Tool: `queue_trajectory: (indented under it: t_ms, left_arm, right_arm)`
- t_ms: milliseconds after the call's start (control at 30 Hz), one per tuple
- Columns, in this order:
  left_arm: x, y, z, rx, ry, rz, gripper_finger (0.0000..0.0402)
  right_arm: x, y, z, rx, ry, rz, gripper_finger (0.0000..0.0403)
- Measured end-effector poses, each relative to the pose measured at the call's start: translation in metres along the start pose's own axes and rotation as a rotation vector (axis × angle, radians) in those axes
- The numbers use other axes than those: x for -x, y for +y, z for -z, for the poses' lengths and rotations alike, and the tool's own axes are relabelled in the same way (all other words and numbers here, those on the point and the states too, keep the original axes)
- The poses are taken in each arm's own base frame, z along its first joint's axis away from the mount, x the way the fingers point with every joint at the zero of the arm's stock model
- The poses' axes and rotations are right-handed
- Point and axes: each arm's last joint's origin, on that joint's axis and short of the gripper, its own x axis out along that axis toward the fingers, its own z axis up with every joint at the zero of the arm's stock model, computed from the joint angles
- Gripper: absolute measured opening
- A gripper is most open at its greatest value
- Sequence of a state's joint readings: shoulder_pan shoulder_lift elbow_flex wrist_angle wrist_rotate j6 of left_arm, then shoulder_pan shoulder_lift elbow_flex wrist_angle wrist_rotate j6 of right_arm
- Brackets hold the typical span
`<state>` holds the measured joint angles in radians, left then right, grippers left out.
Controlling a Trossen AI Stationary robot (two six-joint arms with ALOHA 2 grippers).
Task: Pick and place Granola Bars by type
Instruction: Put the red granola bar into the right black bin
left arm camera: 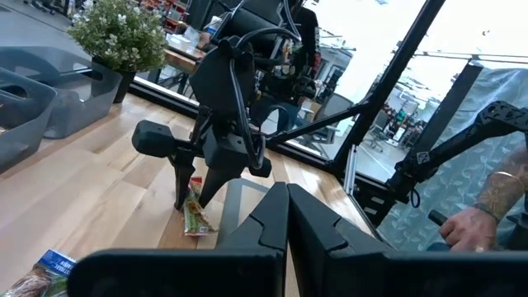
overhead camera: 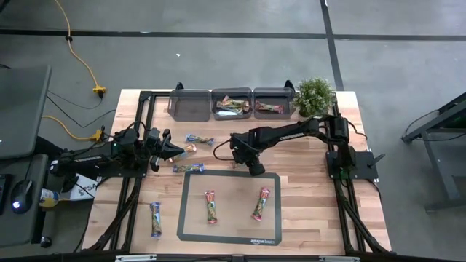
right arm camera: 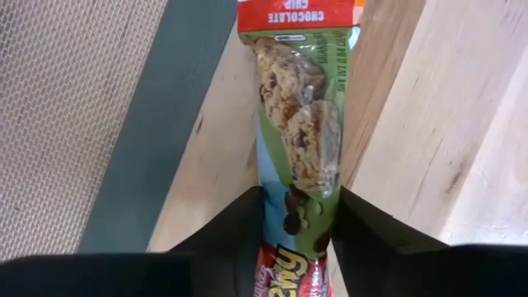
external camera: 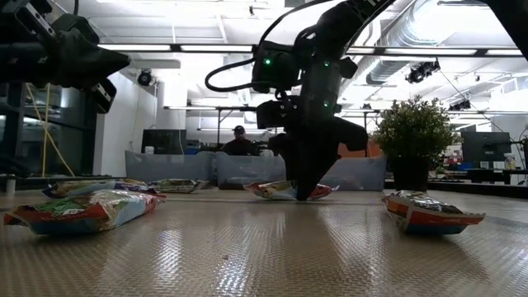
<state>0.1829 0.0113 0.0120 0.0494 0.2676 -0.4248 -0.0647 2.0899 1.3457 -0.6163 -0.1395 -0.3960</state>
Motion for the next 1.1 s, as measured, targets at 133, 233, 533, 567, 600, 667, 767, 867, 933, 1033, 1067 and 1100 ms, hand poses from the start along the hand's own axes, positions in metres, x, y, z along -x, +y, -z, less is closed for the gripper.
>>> queue_trajectory:
  t_ms: [133, 233, 533, 567, 600, 667, 767, 867, 933, 1033, 1067, 1100]
  left_arm:
    - [0.0, 0.0, 0.0, 0.0, 0.0, 0.0, 0.0001]
    - [0.0, 0.0, 0.0, 0.0, 0.0, 0.0, 0.0001]
    - [0.0, 0.0, 0.0, 0.0, 0.0, 0.0, 0.0001]
    - [0.0, 0.0, 0.0, 0.0, 0.0, 0.0, 0.0001]
    - [0.0, 0.0, 0.0, 0.0, 0.0, 0.0, 0.0001]
    - [0.0, 0.0, 0.0, 0.0, 0.0, 0.0, 0.0001]
    - [0.0, 0.0, 0.0, 0.0, 0.0, 0.0, 0.0001]
    - [0.0, 0.0, 0.0, 0.0, 0.0, 0.001, 0.0001]
    - [0.0, 0.0, 0.0, 0.0, 0.001, 0.003, 0.0001]
    - [0.0, 0.0, 0.0, 0.0, 0.001, 0.003, 0.0001]
    - [0.0, 0.0, 0.0, 0.0, 0.001, 0.003, 0.0001]
    - [0.0, 0.0, 0.0, 0.0, 0.001, 0.003, 0.0001]
  right_arm:
    - [0.0, 0.0, 0.0, -0.014, 0.001, 0.004, 0.0099]
    - [0.0, 0.0, 0.0, -0.018, 0.001, 0.005, 0.0084]
    - [0.0, 0.0, 0.0, -0.032, 0.001, 0.014, 0.0054]
    - [0.0, 0.0, 0.0, -0.032, 0.002, 0.016, 0.0053]
    - [0.0, 0.0, 0.0, -0.032, 0.003, 0.019, 0.0051]
    - [0.002, 0.0, -0.001, -0.03, 0.0, 0.027, 0.005]
    - [0.011, 0.0, -0.003, -0.027, -0.028, 0.046, 0.005]
    - [0.019, 0.0, -0.005, -0.022, -0.06, 0.073, 0.0048]
    - [0.025, 0.001, -0.006, -0.019, -0.08, 0.071, 0.0045]
    - [0.033, 0.002, -0.01, -0.027, -0.128, 0.069, 0.004]
    - [0.035, 0.002, -0.011, -0.033, -0.141, 0.063, 0.0038]
    - [0.037, 0.002, -0.011, -0.039, -0.155, 0.06, 0.0037]
